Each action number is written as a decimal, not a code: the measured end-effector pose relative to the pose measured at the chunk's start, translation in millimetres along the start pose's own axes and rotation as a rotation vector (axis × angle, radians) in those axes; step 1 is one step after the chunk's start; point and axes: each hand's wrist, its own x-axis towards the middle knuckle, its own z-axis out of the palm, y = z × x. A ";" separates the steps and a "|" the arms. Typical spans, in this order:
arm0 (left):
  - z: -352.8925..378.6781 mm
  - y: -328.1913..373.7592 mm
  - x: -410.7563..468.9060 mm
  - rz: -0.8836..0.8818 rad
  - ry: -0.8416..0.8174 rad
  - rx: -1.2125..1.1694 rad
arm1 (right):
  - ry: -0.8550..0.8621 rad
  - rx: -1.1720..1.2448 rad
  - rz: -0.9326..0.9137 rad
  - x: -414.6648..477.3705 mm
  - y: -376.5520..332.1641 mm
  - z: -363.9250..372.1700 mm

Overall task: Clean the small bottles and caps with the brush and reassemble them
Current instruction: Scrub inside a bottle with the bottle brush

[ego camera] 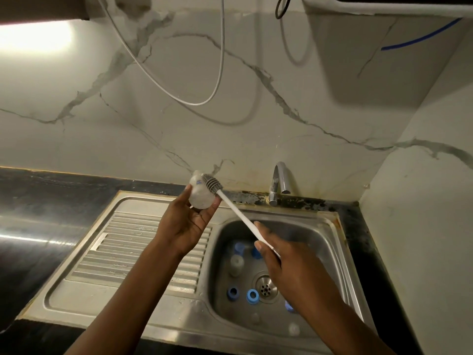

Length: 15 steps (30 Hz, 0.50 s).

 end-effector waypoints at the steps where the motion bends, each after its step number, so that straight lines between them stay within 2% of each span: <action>1: 1.3 -3.3 -1.8 -0.016 -0.021 -0.003 | 0.004 -0.007 0.000 3.5 -0.7 -1.4; 5: 0.0 -14.2 -6.3 -0.104 -0.071 -0.004 | 0.069 -0.022 -0.018 17.3 1.1 -4.0; 8: -6.1 -12.4 -2.1 -0.096 -0.043 0.029 | 0.100 -0.038 -0.039 21.1 4.0 -1.5; 12: -8.2 -9.8 0.2 -0.064 0.059 0.343 | 0.093 -0.115 -0.076 21.5 5.2 -1.7; 15: -7.0 -9.5 0.1 -0.021 0.102 0.378 | 0.071 -0.099 -0.073 18.6 3.0 -4.1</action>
